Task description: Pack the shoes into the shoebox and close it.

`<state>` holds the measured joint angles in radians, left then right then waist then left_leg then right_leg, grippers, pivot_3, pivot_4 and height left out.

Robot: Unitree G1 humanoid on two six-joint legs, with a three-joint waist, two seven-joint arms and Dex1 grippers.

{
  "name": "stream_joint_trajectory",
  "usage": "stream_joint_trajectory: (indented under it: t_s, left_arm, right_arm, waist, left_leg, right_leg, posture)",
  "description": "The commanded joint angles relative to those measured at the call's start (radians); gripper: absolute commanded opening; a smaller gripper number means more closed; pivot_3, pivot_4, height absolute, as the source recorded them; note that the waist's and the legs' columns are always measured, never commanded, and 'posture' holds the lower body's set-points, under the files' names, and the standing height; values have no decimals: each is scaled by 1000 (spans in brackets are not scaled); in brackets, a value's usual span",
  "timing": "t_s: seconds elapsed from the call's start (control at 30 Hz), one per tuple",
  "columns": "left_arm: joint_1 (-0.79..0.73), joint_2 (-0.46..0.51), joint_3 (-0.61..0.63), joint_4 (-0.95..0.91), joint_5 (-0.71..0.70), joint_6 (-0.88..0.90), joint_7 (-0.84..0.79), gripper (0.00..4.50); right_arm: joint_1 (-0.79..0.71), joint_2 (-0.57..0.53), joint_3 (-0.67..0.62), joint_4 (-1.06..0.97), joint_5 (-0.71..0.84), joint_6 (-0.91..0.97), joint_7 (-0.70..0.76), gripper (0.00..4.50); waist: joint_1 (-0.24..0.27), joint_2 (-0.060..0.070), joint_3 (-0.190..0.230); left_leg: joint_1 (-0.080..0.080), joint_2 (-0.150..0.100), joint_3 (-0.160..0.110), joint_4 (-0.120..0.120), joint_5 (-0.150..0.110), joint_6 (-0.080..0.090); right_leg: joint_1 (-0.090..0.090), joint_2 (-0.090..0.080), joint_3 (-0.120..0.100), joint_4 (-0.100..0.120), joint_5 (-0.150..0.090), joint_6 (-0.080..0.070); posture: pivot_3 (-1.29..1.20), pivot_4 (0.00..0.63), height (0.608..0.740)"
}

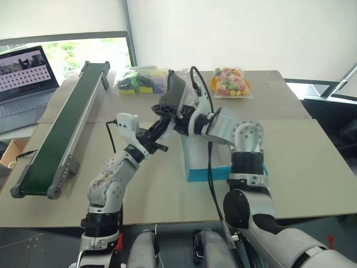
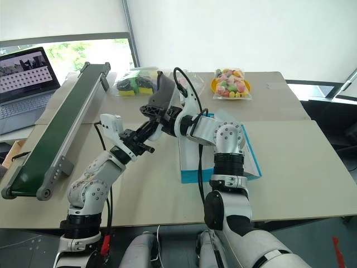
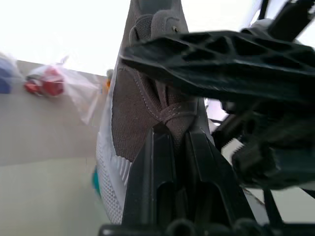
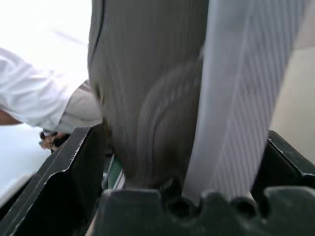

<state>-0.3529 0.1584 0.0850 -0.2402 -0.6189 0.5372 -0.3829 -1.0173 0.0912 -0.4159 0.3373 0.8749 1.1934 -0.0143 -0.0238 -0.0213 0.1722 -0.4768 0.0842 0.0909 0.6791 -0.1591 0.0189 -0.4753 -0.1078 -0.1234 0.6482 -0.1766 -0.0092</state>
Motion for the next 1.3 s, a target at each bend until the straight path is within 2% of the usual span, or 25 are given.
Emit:
stream_joint_trajectory:
  t_s: [0.03, 0.3, 0.5, 0.63, 0.8, 0.87, 0.9, 0.97, 1.1, 1.2, 1.3]
  left_arm:
    - [-6, 13, 4, -43, -21, 19, -6, 17]
    - [-21, 28, 5, -20, -13, 14, -5, 17]
    - [-29, 36, -7, 10, 38, -2, 19, 0]
    - [-31, 34, 3, 23, 40, 3, 23, 0]
    - [-31, 45, -10, 36, 77, -23, 19, 0]
    - [-26, 54, -28, 34, 99, -40, 5, 846]
    - [-26, 60, -37, 35, 109, -46, -3, 1071]
    - [-25, 61, -39, 37, 110, -50, -11, 1822]
    - [-12, 80, -41, 34, 113, -52, -36, 1822]
    - [6, 97, -45, 27, 123, -48, -43, 1822]
    - [20, 92, -52, 16, 124, -51, -42, 1822]
  right_arm:
    - [-61, -15, -38, 7, 14, -74, -10, 4500]
    - [-74, -35, -42, 15, 21, -111, -14, 4500]
    - [-68, -29, -33, -25, 28, -108, -36, 2792]
    - [-74, -32, -31, -39, 41, -102, -46, 1422]
    - [-84, -29, -43, -49, 56, -106, -59, 1422]
    - [-90, -23, -57, -54, 69, -113, -71, 1355]
    - [-93, -21, -65, -54, 76, -118, -77, 1355]
    - [-98, -24, -80, -52, 82, -132, -92, 1355]
    - [-131, -94, -116, -22, 54, -170, -112, 1355]
    - [-151, -240, -75, -9, -23, -109, -114, 1355]
    - [-152, -337, -49, -19, -28, -29, -101, 1355]
  waist:
    - [2, 0, 0]
    - [11, 1, 0]
    - [12, 0, 0]
    - [11, 1, 0]
    - [11, 1, 0]
    - [11, 1, 0]
    - [11, 1, 0]
    - [11, 1, 0]
    - [13, 1, 1]
    - [22, 2, 3]
    - [30, 3, 3]
  left_leg:
    - [0, 0, -1, 0, 0, 0]
    - [-1, -1, -3, 1, -1, -3]
    - [-2, -2, -1, 1, 1, 0]
    - [-2, -2, -1, 1, 1, 0]
    - [-2, -2, -2, 1, 0, 0]
    - [-2, -2, -2, 1, 0, 0]
    - [-2, -2, -2, 1, 0, 0]
    - [-2, -2, -2, 1, 0, 0]
    - [-2, -2, -2, 1, 0, 0]
    - [-2, -3, -2, 1, 0, 0]
    - [-2, -4, -2, 0, 0, -1]
  right_leg:
    - [0, 1, 0, 0, 0, 0]
    - [1, 1, 1, 0, 1, -1]
    - [1, 0, 1, -3, 0, -1]
    - [1, 0, 1, -3, 0, -1]
    - [1, 0, 1, -2, 0, -1]
    - [1, 0, 1, -2, 0, -1]
    - [1, 0, 1, -2, 0, -1]
    - [1, 0, 1, -2, 0, -1]
    - [1, 0, 1, -2, 0, -1]
    - [1, -1, 1, -2, 0, -1]
    - [1, -3, 1, -4, 0, -1]
  posture:
    - [0, 150, 681]
    - [0, 150, 681]
    - [0, 150, 681]
    - [0, 150, 681]
    - [0, 150, 681]
    - [0, 150, 681]
    - [0, 150, 681]
    - [0, 150, 681]
    - [0, 150, 681]
    - [0, 150, 681]
    - [0, 150, 681]
